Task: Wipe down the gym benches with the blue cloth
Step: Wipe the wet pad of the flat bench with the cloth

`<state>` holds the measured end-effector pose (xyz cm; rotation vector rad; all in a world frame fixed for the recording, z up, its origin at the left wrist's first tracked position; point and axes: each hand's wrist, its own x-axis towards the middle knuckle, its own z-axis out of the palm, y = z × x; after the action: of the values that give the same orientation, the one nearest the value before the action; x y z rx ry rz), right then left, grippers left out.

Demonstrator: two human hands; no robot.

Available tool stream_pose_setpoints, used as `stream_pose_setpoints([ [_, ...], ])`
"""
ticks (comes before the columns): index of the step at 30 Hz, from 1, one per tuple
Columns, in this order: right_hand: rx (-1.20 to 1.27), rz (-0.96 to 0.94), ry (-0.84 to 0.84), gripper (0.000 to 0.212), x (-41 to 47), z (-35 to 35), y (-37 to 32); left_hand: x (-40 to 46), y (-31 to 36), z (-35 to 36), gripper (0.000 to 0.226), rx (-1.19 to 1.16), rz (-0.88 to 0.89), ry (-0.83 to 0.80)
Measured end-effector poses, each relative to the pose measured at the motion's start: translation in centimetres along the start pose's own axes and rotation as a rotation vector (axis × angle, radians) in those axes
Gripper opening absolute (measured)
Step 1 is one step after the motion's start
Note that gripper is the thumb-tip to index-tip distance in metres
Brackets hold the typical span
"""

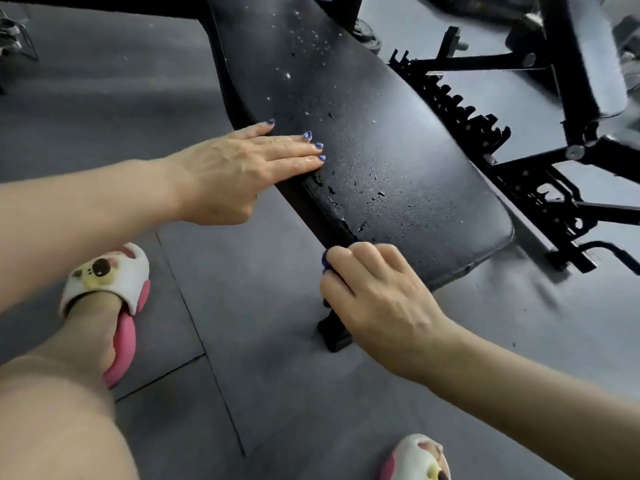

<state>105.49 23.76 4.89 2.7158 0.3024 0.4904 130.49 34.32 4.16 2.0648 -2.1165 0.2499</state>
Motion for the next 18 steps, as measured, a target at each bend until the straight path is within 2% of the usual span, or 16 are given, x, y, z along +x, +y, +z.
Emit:
stream_pose_setpoints([
  [5, -0.146, 0.146, 0.066, 0.031, 2.3, 1.8, -1.7, 0.1, -0.6, 0.4, 0.078, -0.059, 0.067, 0.073],
  [9, -0.266, 0.152, 0.118, 0.016, 0.2, 1.1, -1.8, 0.5, -1.6, -0.2, 0.076, -0.064, 0.148, 0.072],
  [18, -0.393, 0.361, 0.089, 0.019, 0.0, 1.6, -3.7, 1.5, -3.7, -0.9, 0.073, -0.081, 0.344, 0.065],
])
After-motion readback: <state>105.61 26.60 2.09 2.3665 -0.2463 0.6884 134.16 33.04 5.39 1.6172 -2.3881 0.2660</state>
